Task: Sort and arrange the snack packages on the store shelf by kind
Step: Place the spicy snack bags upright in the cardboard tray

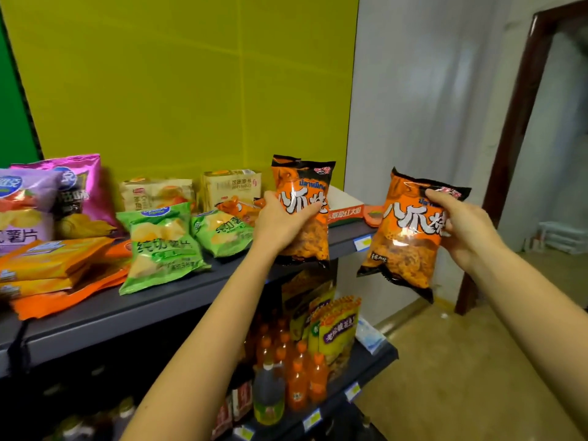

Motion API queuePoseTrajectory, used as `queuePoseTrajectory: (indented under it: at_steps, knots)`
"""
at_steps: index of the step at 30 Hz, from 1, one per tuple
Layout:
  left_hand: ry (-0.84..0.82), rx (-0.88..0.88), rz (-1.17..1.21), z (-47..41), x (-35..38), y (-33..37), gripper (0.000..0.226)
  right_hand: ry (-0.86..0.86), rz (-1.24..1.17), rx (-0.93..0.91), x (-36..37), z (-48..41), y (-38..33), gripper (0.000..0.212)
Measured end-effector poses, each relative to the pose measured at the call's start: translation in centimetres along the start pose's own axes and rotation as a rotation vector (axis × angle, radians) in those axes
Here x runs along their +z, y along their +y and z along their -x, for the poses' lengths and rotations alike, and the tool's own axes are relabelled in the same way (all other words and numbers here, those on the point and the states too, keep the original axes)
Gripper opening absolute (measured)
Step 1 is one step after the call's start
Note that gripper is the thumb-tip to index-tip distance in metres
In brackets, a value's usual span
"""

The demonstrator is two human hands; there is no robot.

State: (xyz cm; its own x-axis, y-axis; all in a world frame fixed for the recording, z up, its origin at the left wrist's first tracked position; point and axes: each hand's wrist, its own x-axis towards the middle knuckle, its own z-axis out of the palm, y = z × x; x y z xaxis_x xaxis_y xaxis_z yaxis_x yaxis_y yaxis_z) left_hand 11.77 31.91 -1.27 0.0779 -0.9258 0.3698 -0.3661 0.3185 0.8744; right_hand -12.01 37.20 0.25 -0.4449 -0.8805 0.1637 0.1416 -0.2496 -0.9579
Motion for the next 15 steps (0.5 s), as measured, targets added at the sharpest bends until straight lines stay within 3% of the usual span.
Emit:
queuePoseTrajectory:
  at_steps: [4,9,12,15]
  knots:
    - [0.041,0.008,0.013,-5.6,4.0,-0.4,0.095,-0.026,0.022,0.012,-0.5,-7.0,0.1,0.028]
    - [0.092,-0.022,0.065,-10.9,7.2,0.4,0.07,-0.098,0.005,-0.008,-0.1,-15.1,-0.2,0.013]
    - [0.114,-0.054,0.084,-13.8,8.5,0.6,0.058,-0.128,-0.058,-0.017,0.7,-19.5,-0.3,0.025]
    - [0.138,-0.091,0.126,-16.6,9.4,0.6,0.059,-0.172,-0.099,-0.023,2.1,-23.4,-0.3,0.025]
